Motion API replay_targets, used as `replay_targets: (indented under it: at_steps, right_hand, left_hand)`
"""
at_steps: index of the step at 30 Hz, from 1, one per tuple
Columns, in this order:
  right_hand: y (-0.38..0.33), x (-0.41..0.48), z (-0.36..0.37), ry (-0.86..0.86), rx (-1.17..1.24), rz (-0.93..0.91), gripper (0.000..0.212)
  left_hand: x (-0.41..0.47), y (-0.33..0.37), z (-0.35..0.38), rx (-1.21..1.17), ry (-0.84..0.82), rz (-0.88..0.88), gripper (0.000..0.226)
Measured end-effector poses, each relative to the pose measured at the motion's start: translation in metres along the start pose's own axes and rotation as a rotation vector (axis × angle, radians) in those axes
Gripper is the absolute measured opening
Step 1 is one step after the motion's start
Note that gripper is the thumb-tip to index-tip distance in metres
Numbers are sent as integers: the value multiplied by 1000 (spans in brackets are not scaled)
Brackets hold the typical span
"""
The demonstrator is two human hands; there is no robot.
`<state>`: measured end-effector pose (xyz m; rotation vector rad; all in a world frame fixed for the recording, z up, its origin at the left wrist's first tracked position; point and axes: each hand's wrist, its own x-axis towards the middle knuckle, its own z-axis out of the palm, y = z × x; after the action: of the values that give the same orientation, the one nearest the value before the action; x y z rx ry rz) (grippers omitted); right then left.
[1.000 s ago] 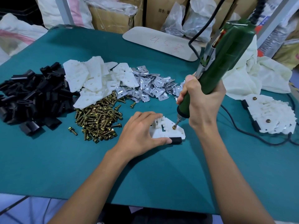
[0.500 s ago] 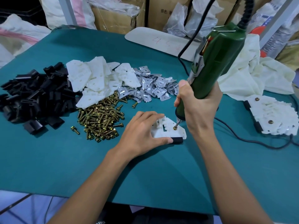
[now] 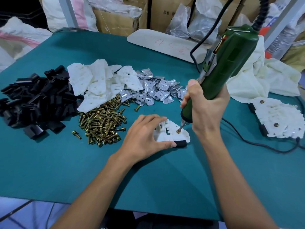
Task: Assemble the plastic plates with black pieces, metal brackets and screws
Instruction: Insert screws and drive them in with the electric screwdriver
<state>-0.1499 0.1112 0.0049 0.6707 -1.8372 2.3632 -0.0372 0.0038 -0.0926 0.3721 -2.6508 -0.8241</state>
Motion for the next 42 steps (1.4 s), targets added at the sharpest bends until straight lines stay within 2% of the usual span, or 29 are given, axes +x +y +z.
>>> replay_targets:
  at_steps: [10,14,23,25,31,34,36,38,40,42]
  right_hand:
    - [-3,-3,1,18,4,6,22]
    - [-5,-5,0,-34,-44,0,30]
    - [-4,7,-14,-132,49,135,37]
    - [-2,7,-11,-103,63,128,38]
    - [-3,10,-8,-32,53,81,24]
    - [-12,15,-16,1,79,33,26]
    - [-20,19,-24,-1,90,1,26]
    - [-26,21,-30,-2,103,-17,24]
    - [-29,21,-33,3,106,-20,22]
    - [-30,18,-35,2,98,-19,22]
  left_hand:
    - [0,1,-1,6,-8,1,91]
    - [0,2,-1,2,-5,-10,92]
    - [0,3,-3,4,-25,-18,91]
    - [-1,4,-4,1,-21,-20,92]
    - [1,6,-5,0,-42,-35,91]
    - [5,11,-12,-5,-147,-81,92]
    - [14,18,-21,84,-277,-121,93]
    - [25,27,-30,321,-365,-202,97]
    - [34,37,-36,560,-341,-298,101]
    - [36,44,-39,689,-264,-355,97]
